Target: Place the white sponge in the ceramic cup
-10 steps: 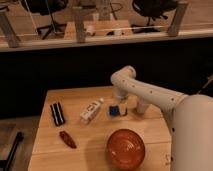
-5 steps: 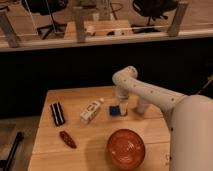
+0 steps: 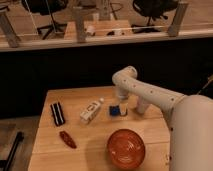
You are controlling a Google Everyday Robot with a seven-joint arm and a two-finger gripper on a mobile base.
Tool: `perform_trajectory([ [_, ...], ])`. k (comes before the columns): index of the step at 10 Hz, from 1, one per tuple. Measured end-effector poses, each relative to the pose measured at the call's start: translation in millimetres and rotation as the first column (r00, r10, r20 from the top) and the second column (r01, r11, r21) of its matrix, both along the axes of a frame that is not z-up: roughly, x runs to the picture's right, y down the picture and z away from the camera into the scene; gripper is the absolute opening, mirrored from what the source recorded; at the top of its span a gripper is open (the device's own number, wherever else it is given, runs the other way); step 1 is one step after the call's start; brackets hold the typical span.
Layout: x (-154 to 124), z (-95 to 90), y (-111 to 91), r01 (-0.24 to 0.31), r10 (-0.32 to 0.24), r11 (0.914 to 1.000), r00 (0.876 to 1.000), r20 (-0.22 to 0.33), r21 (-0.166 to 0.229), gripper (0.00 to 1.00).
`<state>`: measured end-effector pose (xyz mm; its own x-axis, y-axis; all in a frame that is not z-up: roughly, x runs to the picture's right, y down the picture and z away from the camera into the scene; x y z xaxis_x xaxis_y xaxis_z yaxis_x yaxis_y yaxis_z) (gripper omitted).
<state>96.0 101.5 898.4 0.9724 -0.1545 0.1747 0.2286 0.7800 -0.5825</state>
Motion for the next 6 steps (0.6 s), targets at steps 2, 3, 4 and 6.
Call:
perform_trajectory([
  [2,-0.6,0.1,-0.1,0.0,0.0,1.0,1.0,0.001,0.0,0.8],
  [3,-0.6,0.1,-0.1,0.0,0.0,1.0,1.0,0.001,0.0,0.8],
  [4,-0.5,0.1,0.0,0.0,0.0,1.0,1.0,0.001,0.0,0.8],
  [6,-1.1,3.0,5.5,-0.005,0.005,1.0,1.0,0.007,-0.002,0.8],
])
